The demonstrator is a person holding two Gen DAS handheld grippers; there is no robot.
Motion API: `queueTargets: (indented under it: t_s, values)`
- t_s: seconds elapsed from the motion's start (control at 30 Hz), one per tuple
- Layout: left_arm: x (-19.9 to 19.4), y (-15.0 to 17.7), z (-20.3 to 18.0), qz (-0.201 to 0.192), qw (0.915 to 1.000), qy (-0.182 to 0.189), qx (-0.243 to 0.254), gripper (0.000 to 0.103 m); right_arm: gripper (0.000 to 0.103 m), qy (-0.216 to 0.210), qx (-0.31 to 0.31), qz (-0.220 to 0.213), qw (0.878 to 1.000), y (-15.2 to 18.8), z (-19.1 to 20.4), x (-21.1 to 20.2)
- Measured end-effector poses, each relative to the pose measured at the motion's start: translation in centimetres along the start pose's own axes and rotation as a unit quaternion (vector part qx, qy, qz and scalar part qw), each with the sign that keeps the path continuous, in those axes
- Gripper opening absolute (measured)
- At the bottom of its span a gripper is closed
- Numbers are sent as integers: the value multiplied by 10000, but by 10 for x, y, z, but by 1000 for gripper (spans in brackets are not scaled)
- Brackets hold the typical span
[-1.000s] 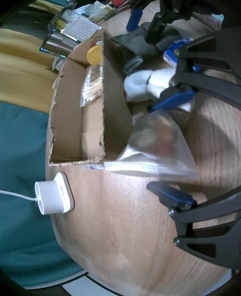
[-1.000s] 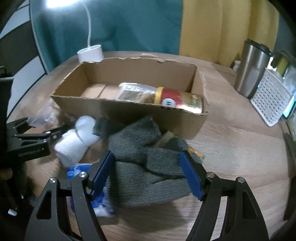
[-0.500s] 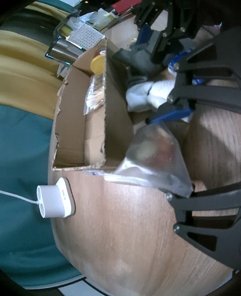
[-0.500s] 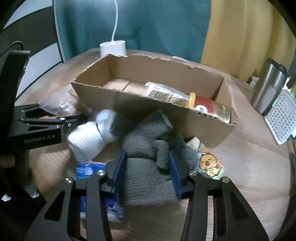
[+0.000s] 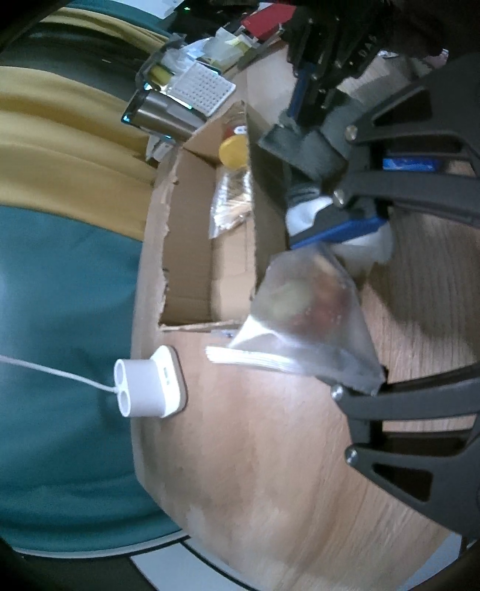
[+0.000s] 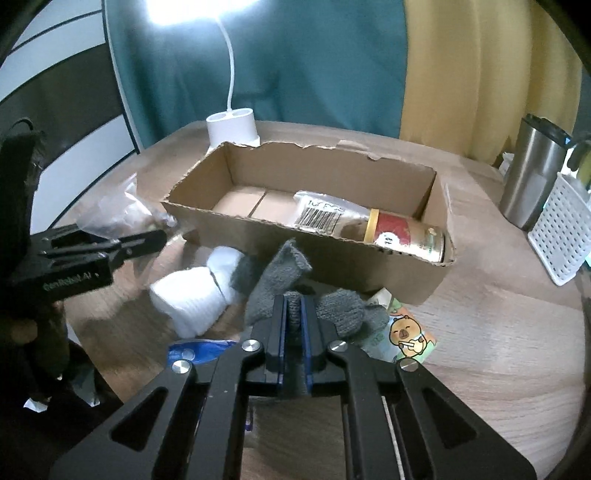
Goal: Organize objects
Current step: 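Carry the gloves with the right gripper while the left gripper lowers the food bag into the box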
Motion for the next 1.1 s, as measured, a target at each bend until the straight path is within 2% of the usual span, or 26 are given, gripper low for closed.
queueTargets:
  t_s: [0.17, 0.63, 1.1]
  values:
    - [-8, -6, -3, -113, 9999, 17, 22, 51, 8, -78, 56, -41, 9999, -1, -1, -4]
    - [-21, -27, -11, -419, 9989, 188, 95, 51, 8, -51, -40, -541, 9985, -28, 2, -41]
    - [-13, -42, -18, -586, 9978, 196, 240, 51, 8, 15, -192, -878, 9960, -56, 1, -62]
Point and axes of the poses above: each gripper's, at about its wrist camera, not at the fingertips, and x roughly the way its jaws point, z to its left, y to its underside, the point moved 1 cm from there along x, roughly the way its jaws point, and after that the axes turned 2 degrees about -z, right-handed, at the moved point
